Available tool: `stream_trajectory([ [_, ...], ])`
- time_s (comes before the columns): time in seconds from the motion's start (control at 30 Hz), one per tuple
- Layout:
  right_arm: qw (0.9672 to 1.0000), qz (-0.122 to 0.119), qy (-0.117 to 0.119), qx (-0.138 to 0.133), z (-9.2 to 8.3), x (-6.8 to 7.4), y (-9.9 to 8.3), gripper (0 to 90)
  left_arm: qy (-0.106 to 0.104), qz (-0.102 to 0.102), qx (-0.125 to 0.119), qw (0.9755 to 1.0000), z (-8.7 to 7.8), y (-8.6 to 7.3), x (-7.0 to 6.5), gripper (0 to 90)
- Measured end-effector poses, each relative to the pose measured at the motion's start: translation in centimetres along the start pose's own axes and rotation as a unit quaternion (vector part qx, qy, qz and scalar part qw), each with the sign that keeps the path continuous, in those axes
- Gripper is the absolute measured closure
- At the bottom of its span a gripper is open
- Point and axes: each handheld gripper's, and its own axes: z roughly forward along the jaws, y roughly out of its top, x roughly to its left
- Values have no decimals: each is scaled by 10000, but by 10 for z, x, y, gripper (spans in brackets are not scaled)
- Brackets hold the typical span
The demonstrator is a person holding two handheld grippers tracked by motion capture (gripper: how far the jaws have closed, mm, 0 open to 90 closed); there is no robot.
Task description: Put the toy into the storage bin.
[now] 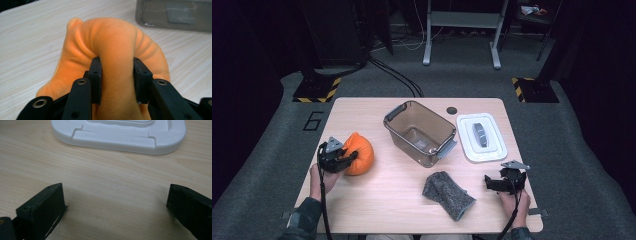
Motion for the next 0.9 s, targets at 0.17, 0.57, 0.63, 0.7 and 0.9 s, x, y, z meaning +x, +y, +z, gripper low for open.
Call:
stream_trajectory([
  [0.17, 10000, 19, 3, -6, 0, 0, 0, 8, 53, 38, -38, 10000, -3, 1, 1, 678],
  [0.57, 10000, 20, 8, -16, 0, 0, 0, 7, 175, -39, -200, 9996, -12, 13, 6, 681],
  [0.63, 10000, 23, 9, -16, 0, 0, 0, 8, 188, -54, -217, 9996, -13, 14, 7, 681],
  [0.7, 10000, 25, 10, -18, 0, 0, 0, 7, 199, -72, -247, 9995, -15, 16, 8, 681],
  [0.9, 10000, 23, 9, -19, 0, 0, 0, 7, 215, -59, -279, 9994, -18, 25, 10, 680],
])
